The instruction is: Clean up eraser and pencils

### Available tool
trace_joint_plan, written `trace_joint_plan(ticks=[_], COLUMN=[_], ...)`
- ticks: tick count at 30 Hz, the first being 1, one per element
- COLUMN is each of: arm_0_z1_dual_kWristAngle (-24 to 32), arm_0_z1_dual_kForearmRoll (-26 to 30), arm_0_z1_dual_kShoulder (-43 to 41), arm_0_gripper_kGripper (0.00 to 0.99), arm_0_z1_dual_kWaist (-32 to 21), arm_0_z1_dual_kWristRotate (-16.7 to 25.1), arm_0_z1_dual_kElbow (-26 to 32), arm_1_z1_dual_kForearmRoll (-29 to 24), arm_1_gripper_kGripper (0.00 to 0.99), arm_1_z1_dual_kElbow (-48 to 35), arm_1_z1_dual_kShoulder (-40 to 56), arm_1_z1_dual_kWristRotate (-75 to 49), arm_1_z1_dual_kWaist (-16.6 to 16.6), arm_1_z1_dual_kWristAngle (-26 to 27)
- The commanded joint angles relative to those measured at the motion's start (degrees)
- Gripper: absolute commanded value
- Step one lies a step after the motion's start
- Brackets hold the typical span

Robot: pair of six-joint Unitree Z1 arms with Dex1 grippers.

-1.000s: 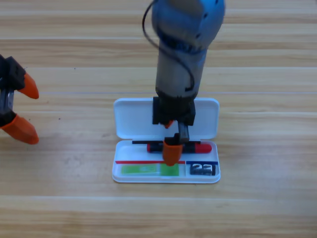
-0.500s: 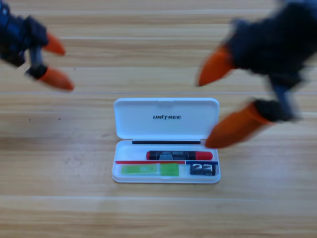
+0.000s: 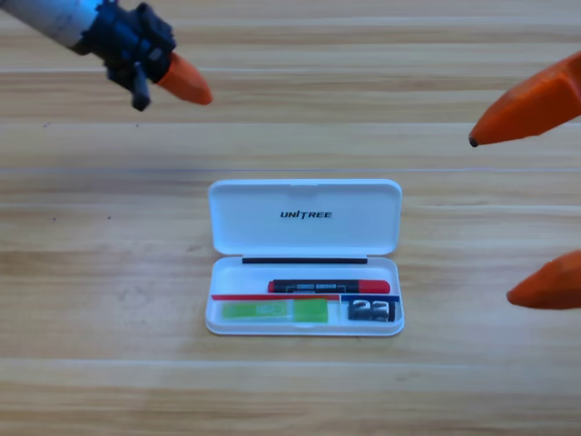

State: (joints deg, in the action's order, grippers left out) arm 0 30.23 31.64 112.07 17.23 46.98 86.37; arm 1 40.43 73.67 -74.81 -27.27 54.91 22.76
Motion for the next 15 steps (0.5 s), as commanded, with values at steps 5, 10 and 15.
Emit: trace_joint_plan(ticks=[5,10,15], arm_0_z1_dual_kWristAngle=[6.95,13.01,17.85], arm_0_z1_dual_kForearmRoll=[2.37,16.52,23.99], arm_0_z1_dual_kShoulder=[10.98,19.59,24.6], arm_0_gripper_kGripper=[0.0,0.0,0.0], arm_0_z1_dual_kWaist=[-1.06,-1.06,-1.06], arm_0_z1_dual_kWristRotate=[0.3,4.7,6.9], arm_0_z1_dual_kElbow=[4.24,15.76,21.12], arm_1_z1_dual_kForearmRoll=[-0.53,-0.62,-0.79], arm_1_gripper_kGripper=[0.99,0.99,0.99], arm_1_z1_dual_kElbow=[-2.56,-2.56,-2.74], arm_1_z1_dual_kShoulder=[-1.48,-1.83,-2.18], arm_1_z1_dual_kWristRotate=[0.55,0.55,0.64], arm_1_z1_dual_kWaist=[0.81,0.81,0.81], arm_1_z1_dual_kWristAngle=[3.78,4.31,5.36])
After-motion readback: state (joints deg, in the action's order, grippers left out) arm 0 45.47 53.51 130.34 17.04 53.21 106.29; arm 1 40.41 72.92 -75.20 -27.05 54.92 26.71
